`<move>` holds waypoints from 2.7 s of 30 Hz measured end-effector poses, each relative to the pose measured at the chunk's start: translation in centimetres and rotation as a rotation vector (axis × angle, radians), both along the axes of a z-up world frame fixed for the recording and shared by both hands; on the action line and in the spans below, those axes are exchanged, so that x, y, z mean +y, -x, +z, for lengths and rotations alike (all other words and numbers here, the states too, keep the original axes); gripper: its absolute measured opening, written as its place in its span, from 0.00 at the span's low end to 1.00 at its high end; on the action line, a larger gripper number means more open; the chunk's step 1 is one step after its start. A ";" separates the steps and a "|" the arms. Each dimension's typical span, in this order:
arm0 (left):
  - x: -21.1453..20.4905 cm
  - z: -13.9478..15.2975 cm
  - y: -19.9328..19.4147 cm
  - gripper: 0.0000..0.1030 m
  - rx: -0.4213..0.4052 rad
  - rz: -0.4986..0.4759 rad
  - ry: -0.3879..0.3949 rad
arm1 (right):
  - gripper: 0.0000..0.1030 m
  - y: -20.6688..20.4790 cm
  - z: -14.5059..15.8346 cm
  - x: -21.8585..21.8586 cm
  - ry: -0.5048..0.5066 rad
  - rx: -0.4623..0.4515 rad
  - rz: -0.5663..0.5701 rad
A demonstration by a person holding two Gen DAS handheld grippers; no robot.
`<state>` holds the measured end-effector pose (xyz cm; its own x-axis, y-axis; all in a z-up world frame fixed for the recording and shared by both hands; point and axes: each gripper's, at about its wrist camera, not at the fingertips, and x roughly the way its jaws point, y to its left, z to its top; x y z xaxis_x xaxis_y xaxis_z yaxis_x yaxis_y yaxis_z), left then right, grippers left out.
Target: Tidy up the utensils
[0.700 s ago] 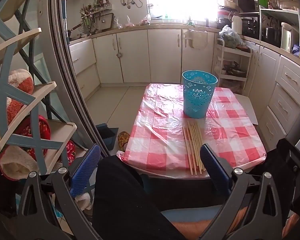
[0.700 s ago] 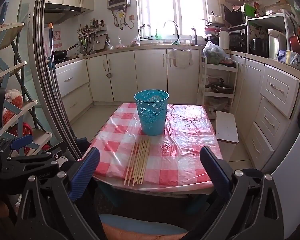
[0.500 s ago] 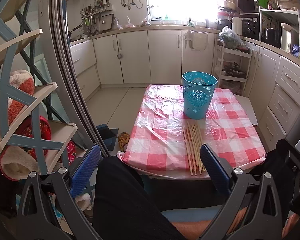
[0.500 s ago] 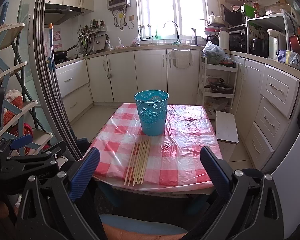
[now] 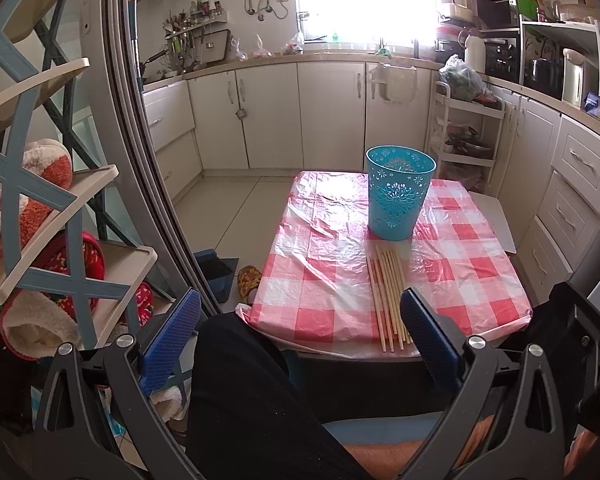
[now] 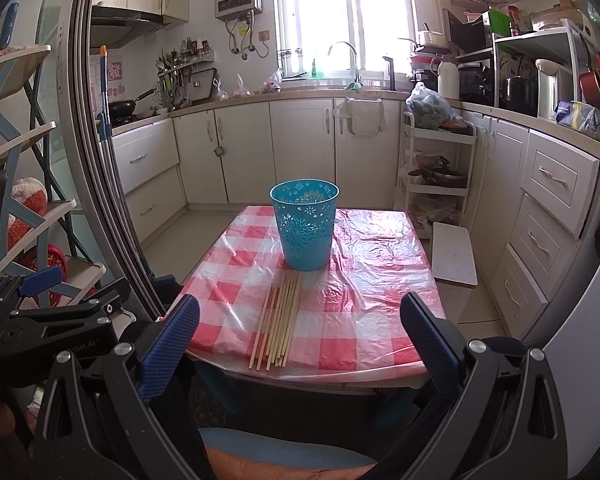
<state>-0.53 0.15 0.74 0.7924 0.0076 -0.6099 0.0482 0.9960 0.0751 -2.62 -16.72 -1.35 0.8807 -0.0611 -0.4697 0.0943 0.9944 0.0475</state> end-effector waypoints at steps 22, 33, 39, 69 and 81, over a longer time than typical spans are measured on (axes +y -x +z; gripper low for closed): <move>0.1 -0.2 0.1 0.94 0.022 0.000 0.004 | 0.93 0.1 -0.8 -0.4 0.001 0.011 0.002; 0.4 -3.6 -3.1 0.93 0.174 -0.042 0.168 | 0.93 -3.1 -2.7 -1.0 0.001 0.149 -0.017; 0.1 -8.1 -7.1 0.92 0.269 -0.036 0.079 | 0.93 -8.3 -7.8 -2.9 -0.003 0.295 -0.027; -6.2 -17.4 -22.5 0.91 0.428 -0.075 0.090 | 0.11 -26.2 -17.8 -9.2 -0.062 0.464 0.049; -8.2 -20.1 -25.9 0.91 0.473 -0.064 0.040 | 0.11 -26.5 -18.4 -9.7 -0.199 0.465 0.060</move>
